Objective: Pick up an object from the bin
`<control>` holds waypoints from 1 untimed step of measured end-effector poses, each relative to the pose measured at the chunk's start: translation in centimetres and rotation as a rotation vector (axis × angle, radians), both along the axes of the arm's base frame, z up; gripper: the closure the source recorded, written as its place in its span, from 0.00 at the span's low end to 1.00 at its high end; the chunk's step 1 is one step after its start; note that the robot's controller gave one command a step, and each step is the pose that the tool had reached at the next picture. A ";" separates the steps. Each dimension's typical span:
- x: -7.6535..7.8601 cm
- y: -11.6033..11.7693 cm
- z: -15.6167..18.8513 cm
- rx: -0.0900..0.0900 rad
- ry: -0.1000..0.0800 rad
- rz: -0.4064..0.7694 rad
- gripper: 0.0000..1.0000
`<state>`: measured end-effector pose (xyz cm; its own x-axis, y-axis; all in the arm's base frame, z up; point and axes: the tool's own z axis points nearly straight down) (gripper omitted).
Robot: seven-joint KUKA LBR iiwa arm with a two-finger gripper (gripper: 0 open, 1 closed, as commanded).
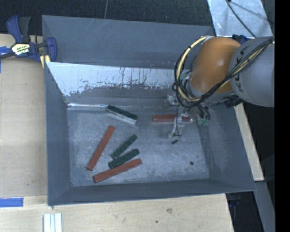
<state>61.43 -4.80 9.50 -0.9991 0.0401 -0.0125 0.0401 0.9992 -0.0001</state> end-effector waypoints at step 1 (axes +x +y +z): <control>1.0 -1.1 0.2 0.000 0.010 0.035 0.00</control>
Offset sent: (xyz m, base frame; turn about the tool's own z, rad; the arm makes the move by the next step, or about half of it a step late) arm 0.0104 -0.0085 0.0050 0.0832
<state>62.46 -5.87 9.65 -1.0000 0.0046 -0.0021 0.0046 1.0000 -0.0003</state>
